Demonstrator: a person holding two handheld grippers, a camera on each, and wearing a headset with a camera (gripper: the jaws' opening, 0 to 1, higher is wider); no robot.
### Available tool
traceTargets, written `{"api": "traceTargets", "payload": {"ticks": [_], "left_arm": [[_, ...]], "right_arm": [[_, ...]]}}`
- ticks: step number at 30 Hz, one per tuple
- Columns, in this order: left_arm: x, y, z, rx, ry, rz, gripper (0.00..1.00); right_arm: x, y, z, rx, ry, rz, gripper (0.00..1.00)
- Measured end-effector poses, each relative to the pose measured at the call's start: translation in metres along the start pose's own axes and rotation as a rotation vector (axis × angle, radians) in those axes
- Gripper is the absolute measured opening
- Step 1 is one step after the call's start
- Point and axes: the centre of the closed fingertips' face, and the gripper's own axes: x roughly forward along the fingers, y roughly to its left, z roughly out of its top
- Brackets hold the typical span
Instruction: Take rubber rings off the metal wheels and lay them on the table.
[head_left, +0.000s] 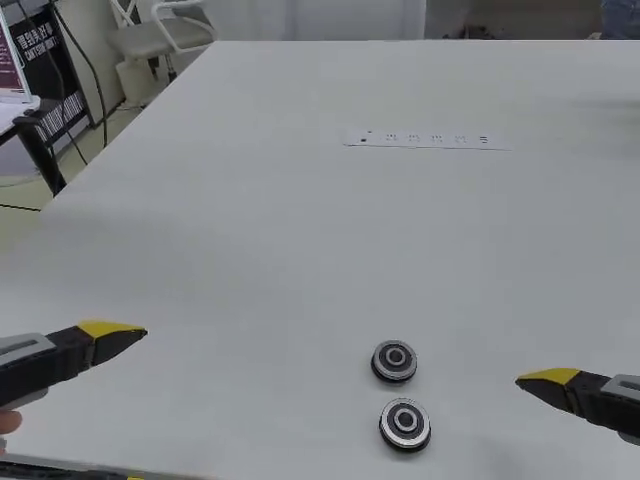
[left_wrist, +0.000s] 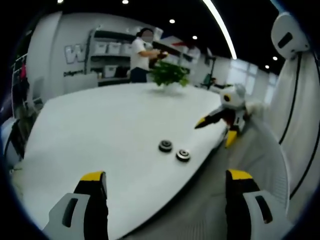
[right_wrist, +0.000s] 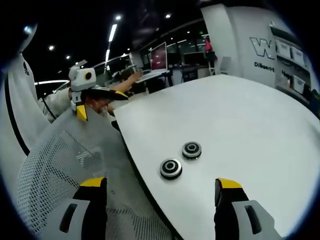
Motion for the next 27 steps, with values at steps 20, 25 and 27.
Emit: {"api": "traceTargets", "payload": {"ticks": [20,25,27], "left_arm": [[-0.004,0.000,0.015,0.078,0.000,0.045,1.00],[-0.008,0.011,0.019,0.115,-0.011,0.122,1.00],[-0.009,0.013,0.022,0.109,-0.023,0.131,1.00]], "right_arm": [[-0.018,-0.005,0.004,0.005,-0.066,-0.035,0.86],[-0.019,-0.003,0.004,0.006,-0.074,-0.035,0.85],[-0.021,-0.004,0.006,0.005,-0.085,-0.039,0.85]]}}
